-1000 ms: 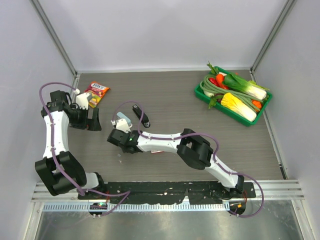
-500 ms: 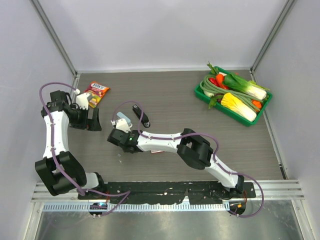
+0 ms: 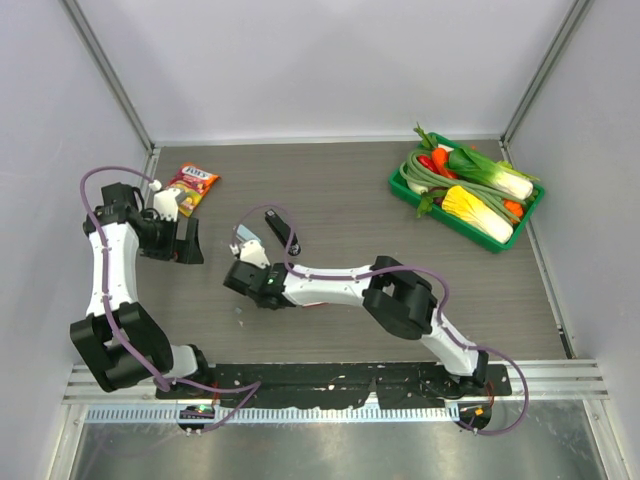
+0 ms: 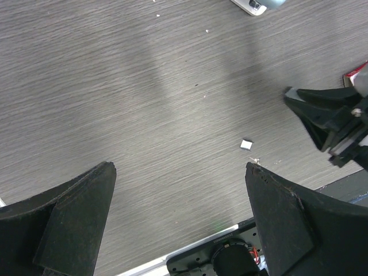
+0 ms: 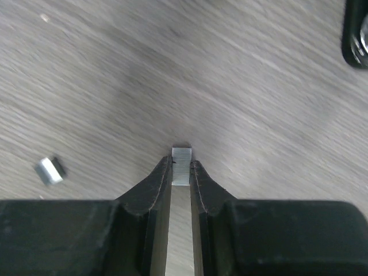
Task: Unload the staples from the stapler
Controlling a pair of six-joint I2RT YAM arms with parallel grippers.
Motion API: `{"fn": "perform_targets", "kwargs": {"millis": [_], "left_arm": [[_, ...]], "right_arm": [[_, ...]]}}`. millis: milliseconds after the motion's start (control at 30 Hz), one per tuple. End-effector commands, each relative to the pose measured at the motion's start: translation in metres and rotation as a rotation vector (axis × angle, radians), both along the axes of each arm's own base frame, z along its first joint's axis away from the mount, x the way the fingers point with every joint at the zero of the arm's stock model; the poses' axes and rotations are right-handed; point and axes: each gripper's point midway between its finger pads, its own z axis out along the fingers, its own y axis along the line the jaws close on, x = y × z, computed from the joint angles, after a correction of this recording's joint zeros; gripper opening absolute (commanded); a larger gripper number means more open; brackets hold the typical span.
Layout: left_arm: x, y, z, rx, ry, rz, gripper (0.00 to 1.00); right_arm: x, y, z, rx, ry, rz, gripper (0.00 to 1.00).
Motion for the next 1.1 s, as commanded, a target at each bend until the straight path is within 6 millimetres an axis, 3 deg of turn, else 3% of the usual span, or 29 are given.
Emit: {"fn": "perform_targets", "kwargs": {"millis": [0,33,67,100,433,600,1067], "left_arm": [[0.001,-0.003,0.007,-0.014,-0.041,-0.013,0.99],[0.0,-0.004,0.006,-0.016,-0.039,-0.015,0.99],[0.001,-0.004,0.007,-0.017,-0.041,-0.015,0.99],[0.001,-0.005,0.007,-0.019,-0.042,-0.014,0.99],[0.001,-0.008,0.003,-0.04,-0.038,-0.014,0.99],[0.0,-0.01,0.003,-0.056,-0.038,-0.012,0.99],[-0.001,-0.014,0.002,-0.073,-0.029,-0.023,0.99]], "right_arm": [[-0.003,-0.029,0.046,0.026,-0.054,-0.029,0.09],[-0.005,-0.036,0.048,0.025,-0.053,-0.033,0.09],[-0.008,-0.041,0.066,0.063,-0.057,-0.043,0.09],[-0.013,-0.056,0.056,0.03,-0.043,-0.045,0.09],[-0.036,-0.139,0.083,0.017,-0.043,-0.121,0.09],[-0.039,-0.17,0.066,-0.033,-0.006,-0.157,0.09],[-0.025,-0.195,0.042,-0.053,0.058,-0.178,0.08]]}}
